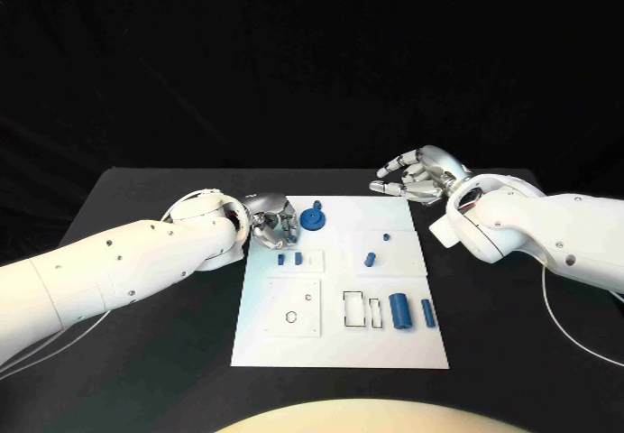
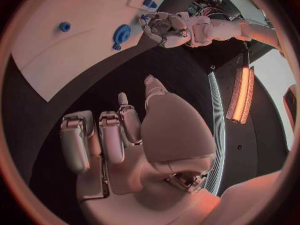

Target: Assemble the parts on the task board

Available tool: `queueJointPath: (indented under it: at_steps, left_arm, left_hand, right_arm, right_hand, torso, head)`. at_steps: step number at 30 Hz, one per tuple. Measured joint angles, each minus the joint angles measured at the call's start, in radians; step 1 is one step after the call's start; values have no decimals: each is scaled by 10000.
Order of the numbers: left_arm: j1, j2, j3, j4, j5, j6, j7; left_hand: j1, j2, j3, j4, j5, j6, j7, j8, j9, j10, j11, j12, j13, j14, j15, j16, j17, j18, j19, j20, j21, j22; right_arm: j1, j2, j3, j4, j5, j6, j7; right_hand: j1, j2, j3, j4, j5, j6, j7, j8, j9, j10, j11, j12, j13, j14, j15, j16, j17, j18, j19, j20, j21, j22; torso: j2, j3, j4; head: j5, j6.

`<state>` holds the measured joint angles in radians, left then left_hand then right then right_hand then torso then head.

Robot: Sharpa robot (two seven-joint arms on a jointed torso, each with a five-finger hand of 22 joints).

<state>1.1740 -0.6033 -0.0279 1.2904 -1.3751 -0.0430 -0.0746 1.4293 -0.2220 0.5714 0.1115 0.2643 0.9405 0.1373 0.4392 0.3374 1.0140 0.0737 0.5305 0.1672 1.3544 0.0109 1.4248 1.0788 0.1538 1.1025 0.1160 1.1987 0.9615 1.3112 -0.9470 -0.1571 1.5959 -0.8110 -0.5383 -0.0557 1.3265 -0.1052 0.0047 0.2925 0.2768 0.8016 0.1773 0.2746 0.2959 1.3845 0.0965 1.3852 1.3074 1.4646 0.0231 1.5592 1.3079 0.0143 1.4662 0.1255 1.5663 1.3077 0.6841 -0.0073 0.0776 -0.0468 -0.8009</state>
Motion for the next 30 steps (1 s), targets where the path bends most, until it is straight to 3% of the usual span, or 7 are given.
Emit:
queueJointPath:
  at_steps: [30]
  left_arm:
    - [23, 144, -35, -143, 91, 176, -195]
  left_hand:
    - [-24, 24, -28, -84, -55, 14, 58, -176, -9, 104, 32, -205, -23, 0, 0, 0, -82, 0, -77, -2, 0, -60]
  right_arm:
    - [-2, -8, -1, -5, -3, 1, -3]
  right_hand:
    - [0, 0, 0, 0, 0, 0, 0, 40, -11, 0, 0, 0, -1, 0, 0, 0, -4, -1, 0, 0, 0, -3]
  torso:
    - [1, 4, -1]
  head:
    - [-27, -32]
